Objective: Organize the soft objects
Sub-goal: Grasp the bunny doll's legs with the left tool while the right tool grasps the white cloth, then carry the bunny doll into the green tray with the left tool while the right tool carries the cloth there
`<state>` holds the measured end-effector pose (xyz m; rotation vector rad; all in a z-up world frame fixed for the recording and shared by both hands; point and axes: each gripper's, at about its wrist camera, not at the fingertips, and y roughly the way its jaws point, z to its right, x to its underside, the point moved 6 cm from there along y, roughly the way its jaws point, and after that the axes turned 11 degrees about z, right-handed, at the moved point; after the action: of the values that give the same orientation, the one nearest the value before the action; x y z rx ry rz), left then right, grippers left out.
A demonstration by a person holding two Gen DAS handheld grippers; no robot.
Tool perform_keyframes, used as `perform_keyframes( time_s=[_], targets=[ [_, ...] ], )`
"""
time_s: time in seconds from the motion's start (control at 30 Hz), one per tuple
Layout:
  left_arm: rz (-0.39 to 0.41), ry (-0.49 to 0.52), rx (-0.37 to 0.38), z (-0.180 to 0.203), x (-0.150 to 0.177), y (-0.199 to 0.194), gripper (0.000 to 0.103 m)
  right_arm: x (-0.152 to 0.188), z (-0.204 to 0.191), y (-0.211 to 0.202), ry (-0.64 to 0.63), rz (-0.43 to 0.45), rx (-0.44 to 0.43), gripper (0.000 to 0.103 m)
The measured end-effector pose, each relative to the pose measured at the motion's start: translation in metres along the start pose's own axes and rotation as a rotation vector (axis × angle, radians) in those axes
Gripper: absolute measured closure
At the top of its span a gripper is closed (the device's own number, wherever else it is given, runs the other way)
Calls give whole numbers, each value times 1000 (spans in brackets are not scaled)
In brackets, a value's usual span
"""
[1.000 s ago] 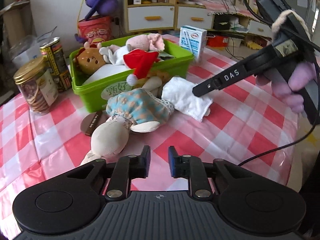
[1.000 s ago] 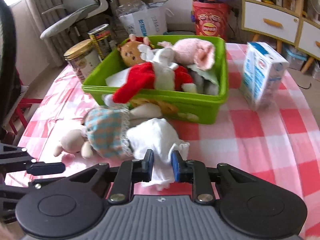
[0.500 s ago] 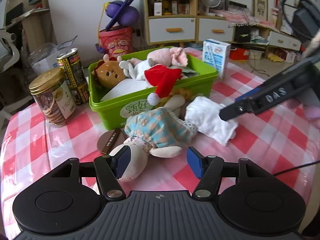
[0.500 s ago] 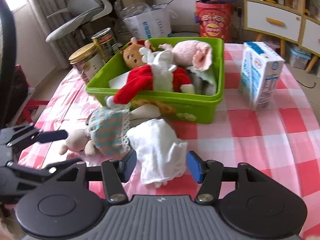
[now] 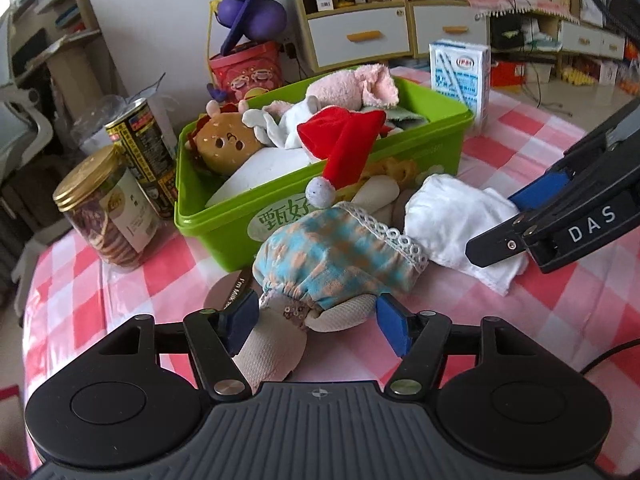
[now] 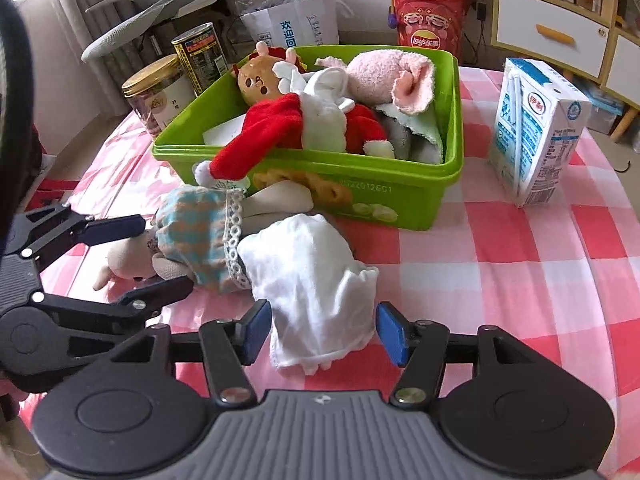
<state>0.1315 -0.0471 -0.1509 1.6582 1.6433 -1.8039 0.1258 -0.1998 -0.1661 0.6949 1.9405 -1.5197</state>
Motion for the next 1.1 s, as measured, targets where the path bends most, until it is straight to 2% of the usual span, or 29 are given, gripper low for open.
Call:
perform_keyframes(
  time_s=[0.13, 0.27, 0.33, 0.47, 0.73, 0.97, 1.1],
  targets=[
    [-8, 36, -37, 3, 2, 9, 41, 0, -2, 6, -15, 7, 12, 73],
    [-6, 81, -64, 7, 2, 13, 50, 1, -6, 9, -36, 11, 20, 75],
    [-5, 97, -74, 7, 2, 13, 55, 1, -6, 8, -48, 15, 18, 90],
    [-12, 86, -80, 5, -1, 9, 65, -2, -4, 3, -38, 29, 6, 103],
    [-25, -21, -17, 5, -7, -8, 69, -10, 14, -10, 58, 35, -4, 103],
    [-73, -226, 29, -14, -8, -31, 69, -19, 27, -29, 166, 60, -20, 103],
    [-62, -308, 36, -26, -12, -49, 69, -27, 34, -39, 216, 88, -26, 103]
  ],
)
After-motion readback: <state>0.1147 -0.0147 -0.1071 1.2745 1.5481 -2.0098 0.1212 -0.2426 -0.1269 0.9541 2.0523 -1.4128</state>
